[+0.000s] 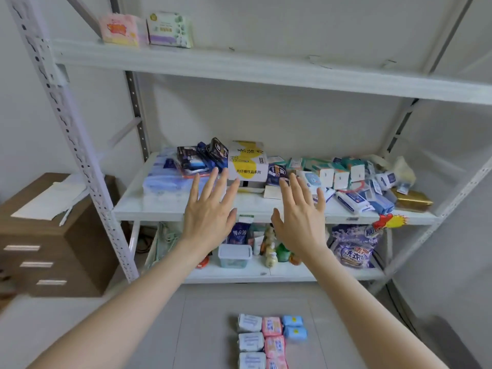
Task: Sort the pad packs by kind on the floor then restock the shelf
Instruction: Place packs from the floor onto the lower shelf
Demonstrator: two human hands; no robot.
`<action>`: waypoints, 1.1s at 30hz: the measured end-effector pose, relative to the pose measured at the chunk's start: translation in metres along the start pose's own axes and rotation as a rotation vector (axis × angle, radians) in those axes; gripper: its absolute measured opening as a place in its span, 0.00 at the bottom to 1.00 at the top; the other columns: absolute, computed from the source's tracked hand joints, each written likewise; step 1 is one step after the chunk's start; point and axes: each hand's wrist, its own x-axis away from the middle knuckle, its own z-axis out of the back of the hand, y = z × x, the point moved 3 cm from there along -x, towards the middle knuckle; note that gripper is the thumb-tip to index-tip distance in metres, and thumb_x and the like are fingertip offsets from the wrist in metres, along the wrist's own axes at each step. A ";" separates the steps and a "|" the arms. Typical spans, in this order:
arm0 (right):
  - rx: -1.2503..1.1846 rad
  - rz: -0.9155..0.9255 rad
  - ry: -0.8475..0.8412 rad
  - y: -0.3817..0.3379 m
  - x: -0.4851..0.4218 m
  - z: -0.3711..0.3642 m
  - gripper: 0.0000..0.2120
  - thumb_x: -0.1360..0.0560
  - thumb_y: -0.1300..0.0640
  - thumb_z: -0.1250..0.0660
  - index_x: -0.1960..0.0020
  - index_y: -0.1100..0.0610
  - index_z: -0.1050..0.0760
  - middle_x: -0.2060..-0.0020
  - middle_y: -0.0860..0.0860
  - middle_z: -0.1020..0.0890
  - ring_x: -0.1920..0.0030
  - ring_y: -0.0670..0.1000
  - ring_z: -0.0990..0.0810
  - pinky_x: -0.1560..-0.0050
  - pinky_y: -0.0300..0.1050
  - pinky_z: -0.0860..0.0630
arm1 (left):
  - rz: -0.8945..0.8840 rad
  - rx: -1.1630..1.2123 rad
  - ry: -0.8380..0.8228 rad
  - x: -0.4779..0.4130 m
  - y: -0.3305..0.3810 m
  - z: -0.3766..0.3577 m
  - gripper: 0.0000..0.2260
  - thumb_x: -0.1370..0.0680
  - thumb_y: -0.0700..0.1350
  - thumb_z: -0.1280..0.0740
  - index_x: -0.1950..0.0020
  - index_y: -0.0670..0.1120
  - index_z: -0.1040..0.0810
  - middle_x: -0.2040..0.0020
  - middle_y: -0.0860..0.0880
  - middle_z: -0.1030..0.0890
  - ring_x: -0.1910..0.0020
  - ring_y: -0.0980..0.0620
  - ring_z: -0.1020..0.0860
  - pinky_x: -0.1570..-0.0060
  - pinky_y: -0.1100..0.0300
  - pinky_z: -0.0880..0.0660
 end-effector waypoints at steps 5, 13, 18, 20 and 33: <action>-0.027 -0.020 -0.104 0.043 0.072 -0.031 0.30 0.24 0.50 0.37 0.25 0.58 0.39 0.25 0.57 0.36 0.25 0.57 0.39 0.28 0.65 0.46 | 0.061 0.028 -0.114 0.050 0.063 -0.027 0.29 0.24 0.52 0.32 0.25 0.47 0.35 0.24 0.41 0.37 0.24 0.41 0.41 0.27 0.39 0.49; -0.046 -0.047 -0.349 0.092 0.193 -0.090 0.33 0.24 0.50 0.39 0.23 0.55 0.47 0.23 0.55 0.43 0.23 0.54 0.47 0.27 0.63 0.53 | 0.082 0.088 -0.316 0.143 0.152 -0.073 0.31 0.25 0.49 0.31 0.24 0.47 0.36 0.23 0.41 0.38 0.24 0.41 0.41 0.27 0.39 0.49; -0.070 -0.089 -0.484 0.106 0.256 -0.127 0.32 0.22 0.47 0.41 0.22 0.55 0.47 0.22 0.54 0.44 0.23 0.53 0.47 0.26 0.62 0.54 | 0.071 0.078 -0.531 0.200 0.182 -0.112 0.31 0.22 0.52 0.36 0.22 0.48 0.42 0.21 0.42 0.44 0.22 0.42 0.48 0.26 0.40 0.55; -0.084 -0.096 -0.535 0.108 0.278 -0.143 0.31 0.22 0.47 0.41 0.23 0.54 0.46 0.23 0.54 0.43 0.23 0.53 0.47 0.26 0.62 0.54 | 0.080 0.072 -0.606 0.222 0.188 -0.127 0.31 0.22 0.52 0.37 0.22 0.48 0.43 0.21 0.42 0.45 0.22 0.43 0.49 0.26 0.41 0.56; -0.101 -0.072 -0.811 0.094 0.347 -0.266 0.36 0.22 0.46 0.42 0.21 0.55 0.53 0.22 0.52 0.47 0.22 0.52 0.50 0.26 0.61 0.56 | 0.076 0.105 -0.818 0.300 0.175 -0.250 0.30 0.22 0.53 0.37 0.22 0.49 0.42 0.22 0.43 0.40 0.22 0.44 0.45 0.26 0.40 0.53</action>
